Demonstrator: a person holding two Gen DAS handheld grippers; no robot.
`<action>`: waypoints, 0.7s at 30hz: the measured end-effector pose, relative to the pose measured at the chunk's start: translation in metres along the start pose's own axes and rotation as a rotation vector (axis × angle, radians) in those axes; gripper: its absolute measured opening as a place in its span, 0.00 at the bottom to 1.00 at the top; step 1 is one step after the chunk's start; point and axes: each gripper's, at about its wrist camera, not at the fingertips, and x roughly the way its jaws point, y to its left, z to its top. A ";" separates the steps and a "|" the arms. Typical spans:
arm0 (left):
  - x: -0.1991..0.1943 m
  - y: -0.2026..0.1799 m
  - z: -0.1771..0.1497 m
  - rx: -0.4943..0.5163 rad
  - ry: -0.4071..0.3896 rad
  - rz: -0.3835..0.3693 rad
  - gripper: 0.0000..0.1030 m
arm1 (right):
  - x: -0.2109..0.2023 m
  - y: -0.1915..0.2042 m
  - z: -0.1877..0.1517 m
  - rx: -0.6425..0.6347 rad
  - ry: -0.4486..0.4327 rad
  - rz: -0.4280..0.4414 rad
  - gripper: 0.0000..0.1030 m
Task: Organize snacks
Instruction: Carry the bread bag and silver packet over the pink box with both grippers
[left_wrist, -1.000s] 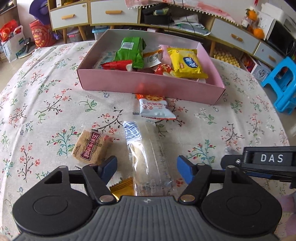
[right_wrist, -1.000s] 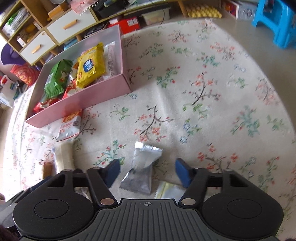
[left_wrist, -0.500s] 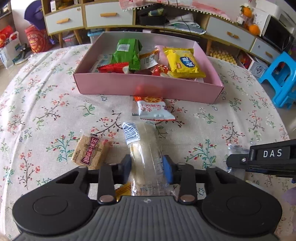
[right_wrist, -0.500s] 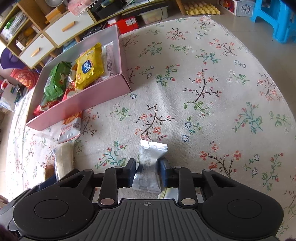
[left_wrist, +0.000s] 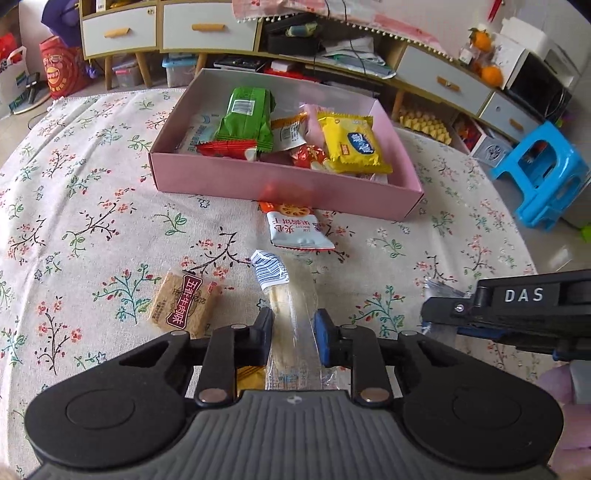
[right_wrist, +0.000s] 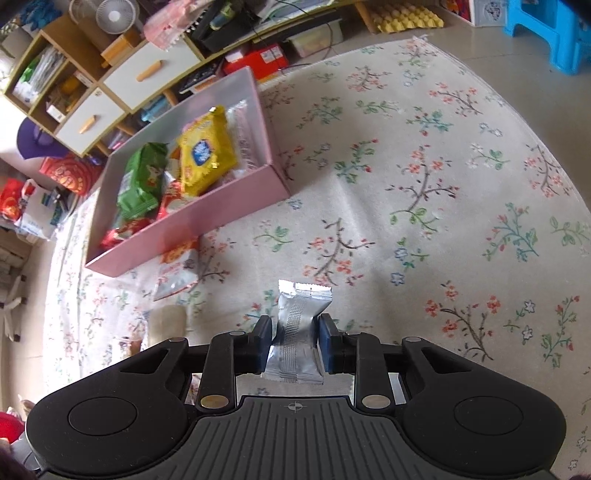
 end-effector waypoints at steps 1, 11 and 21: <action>-0.001 0.001 0.001 -0.003 -0.002 -0.004 0.21 | 0.000 0.001 0.000 -0.001 -0.001 0.003 0.25; -0.009 0.014 0.009 -0.013 -0.006 -0.073 0.20 | 0.000 0.016 0.004 0.003 -0.008 0.034 0.25; -0.029 0.044 0.019 -0.070 -0.066 -0.250 0.20 | -0.009 0.036 0.008 0.035 -0.045 0.105 0.25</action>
